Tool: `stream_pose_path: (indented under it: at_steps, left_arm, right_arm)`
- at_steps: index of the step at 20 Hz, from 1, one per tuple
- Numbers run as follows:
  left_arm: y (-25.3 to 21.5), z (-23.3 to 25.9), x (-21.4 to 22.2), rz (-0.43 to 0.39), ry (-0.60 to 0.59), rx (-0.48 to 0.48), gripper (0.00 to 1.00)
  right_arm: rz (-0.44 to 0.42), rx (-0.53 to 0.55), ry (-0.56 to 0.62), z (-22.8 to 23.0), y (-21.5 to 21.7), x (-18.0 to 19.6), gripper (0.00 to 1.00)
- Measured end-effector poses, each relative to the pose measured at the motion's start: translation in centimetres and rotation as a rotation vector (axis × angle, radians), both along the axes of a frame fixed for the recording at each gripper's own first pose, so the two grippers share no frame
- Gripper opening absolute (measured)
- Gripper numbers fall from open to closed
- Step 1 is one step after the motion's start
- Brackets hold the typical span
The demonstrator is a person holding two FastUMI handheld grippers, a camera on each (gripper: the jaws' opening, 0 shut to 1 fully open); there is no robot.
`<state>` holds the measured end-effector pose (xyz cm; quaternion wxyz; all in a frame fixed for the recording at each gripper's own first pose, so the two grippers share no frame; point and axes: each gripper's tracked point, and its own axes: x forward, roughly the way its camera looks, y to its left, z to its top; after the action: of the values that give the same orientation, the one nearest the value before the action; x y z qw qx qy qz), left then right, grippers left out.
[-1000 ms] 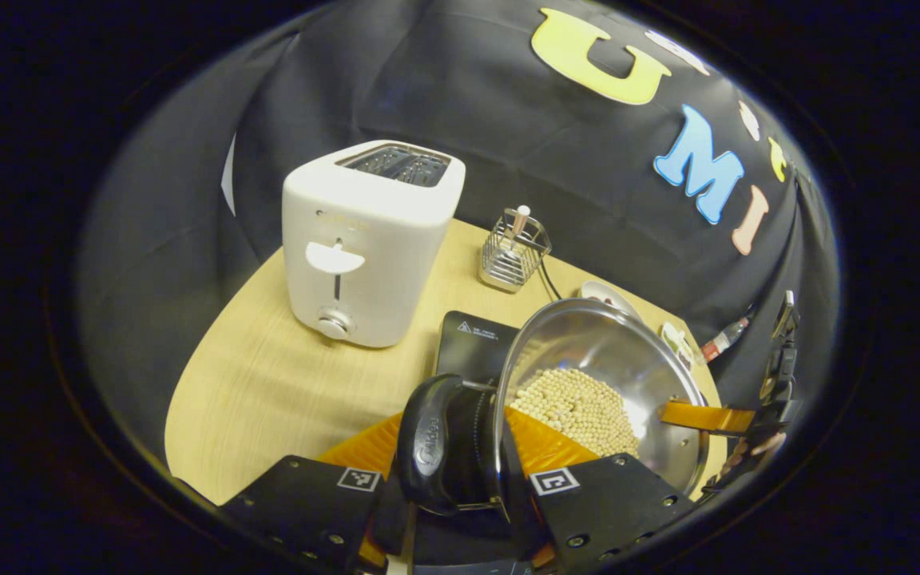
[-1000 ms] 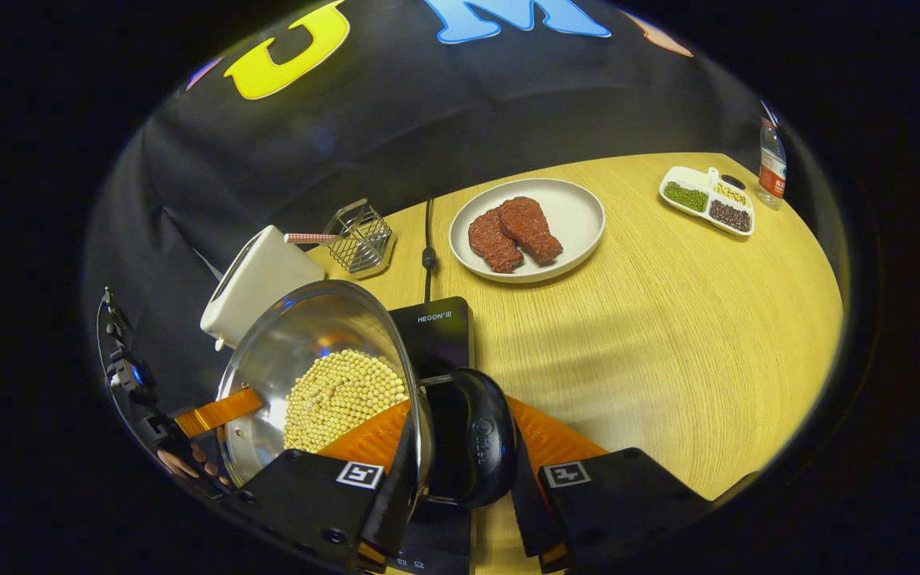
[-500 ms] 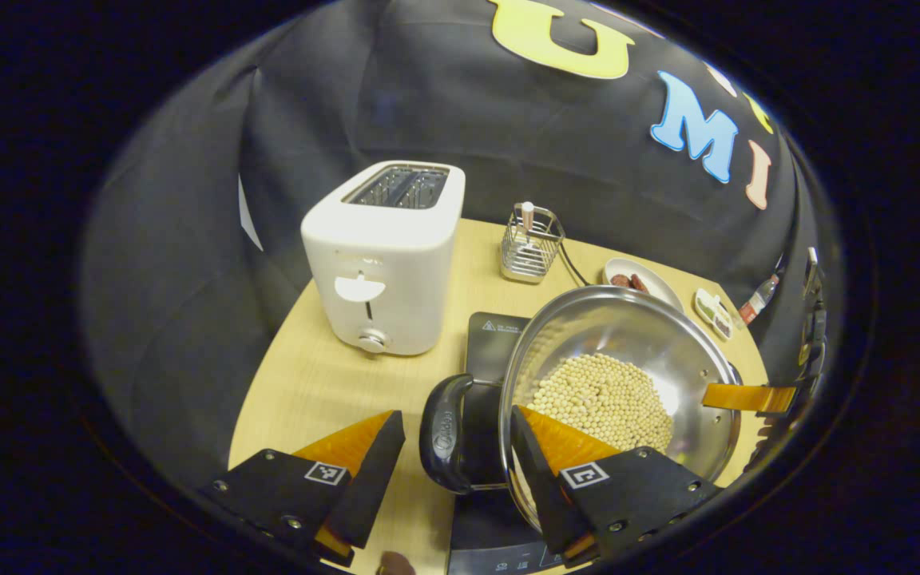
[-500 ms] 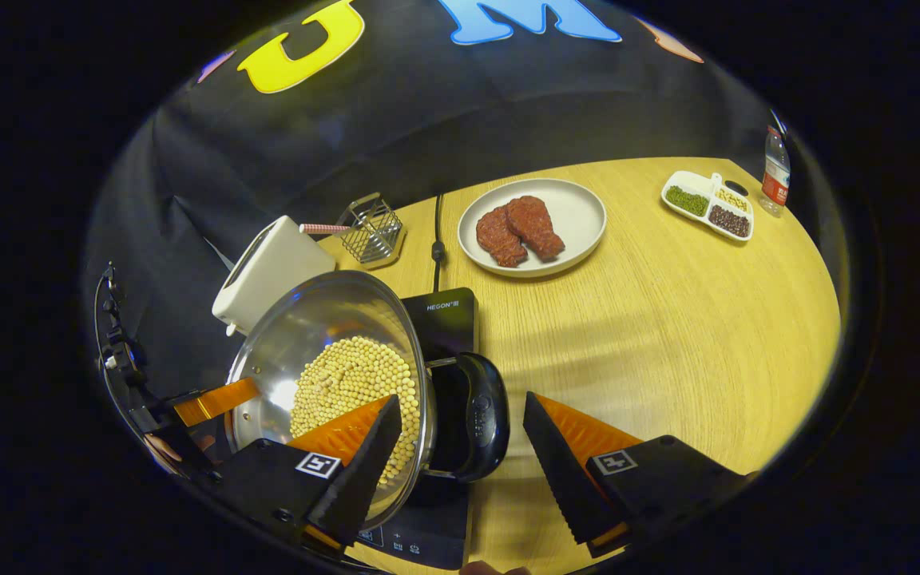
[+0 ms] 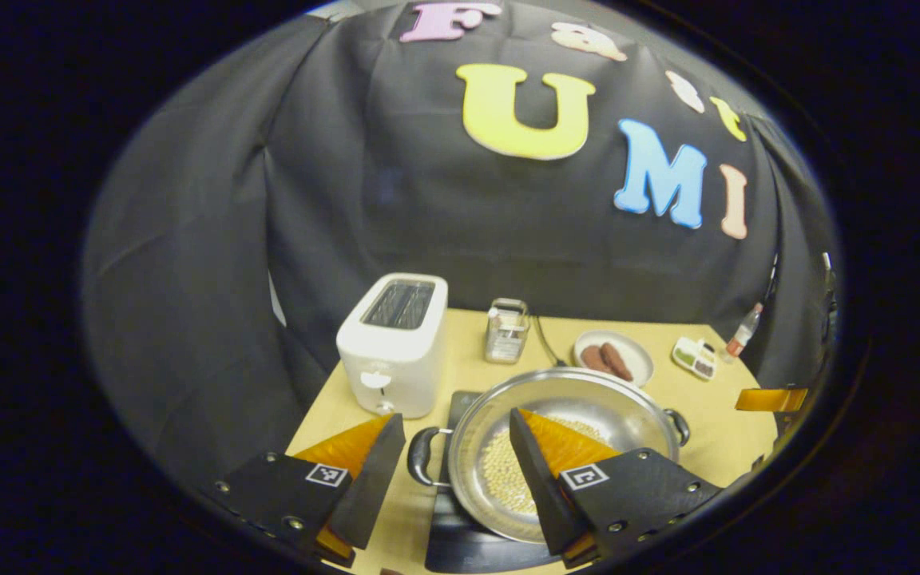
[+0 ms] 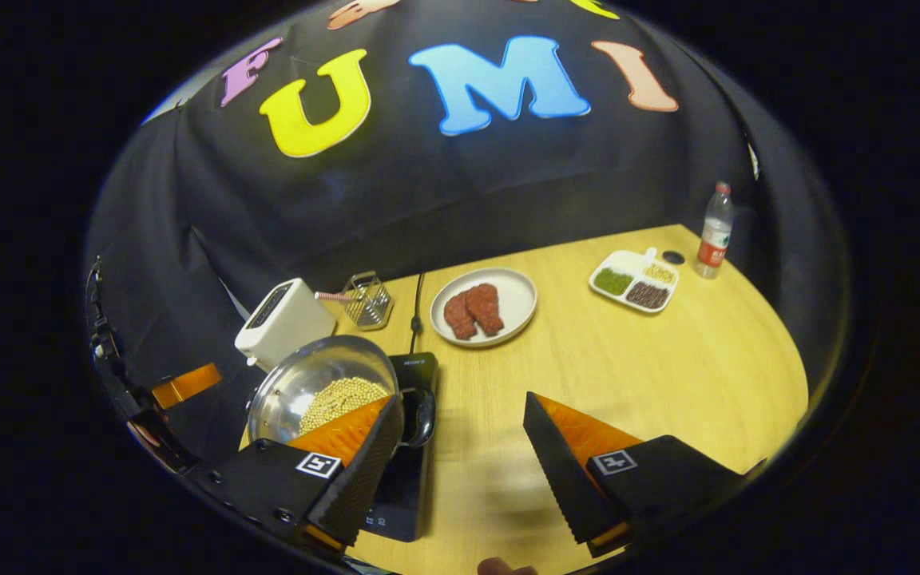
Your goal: First push the handle of the pot to place it horizontally, then grasp the pot with both hands and set it on the induction cooktop.
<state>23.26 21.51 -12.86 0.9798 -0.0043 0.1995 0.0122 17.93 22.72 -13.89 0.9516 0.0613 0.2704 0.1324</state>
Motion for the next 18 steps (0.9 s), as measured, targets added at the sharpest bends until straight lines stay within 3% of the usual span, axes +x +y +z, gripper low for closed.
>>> stream_pose_path:
  at_steps: [6,7,8,9,10,13,14,16,17,18]
  left_arm:
    - [-9.4,8.5,-5.3,-0.060,-0.197,0.029,0.81]
    - [-11.4,9.3,-6.0,-0.064,-0.214,0.024,0.76]
    - [-13.5,9.4,-6.8,-0.073,-0.225,0.006,0.81]
    - [-15.4,9.7,-7.8,-0.074,-0.235,-0.014,0.76]
    - [-17.2,10.1,-8.6,-0.071,-0.254,-0.034,0.81]
    - [-22.4,11.3,-11.6,-0.070,-0.313,-0.074,0.82]
    - [-23.7,11.6,-12.8,-0.067,-0.325,-0.076,0.87]
    - [-25.9,11.9,-15.0,-0.053,-0.332,-0.058,0.87]
    - [-27.1,12.2,-16.2,-0.046,-0.343,-0.043,0.94]
    - [-28.0,12.8,-17.4,-0.037,-0.370,-0.027,0.87]
  right_arm:
    - [-0.014,-0.094,-0.254,6.8,-6.6,-2.0,0.97]
    - [-0.020,-0.094,-0.281,7.7,-7.8,-2.8,0.97]
    - [-0.027,-0.090,-0.302,8.4,-9.0,-3.6,0.97]
    - [-0.037,-0.086,-0.322,9.0,-10.3,-4.4,0.97]
    - [-0.051,-0.086,-0.338,9.4,-12.0,-5.2,0.97]
    - [-0.090,-0.070,-0.361,10.1,-16.8,-7.7,0.97]
    - [-0.105,-0.063,-0.370,10.3,-18.4,-8.4,0.97]
    - [-0.125,-0.057,-0.394,10.8,-21.3,-10.0,0.97]
    - [-0.137,-0.054,-0.419,11.3,-22.9,-10.4,0.97]
    - [-0.147,-0.049,-0.449,12.1,-24.2,-10.9,0.97]
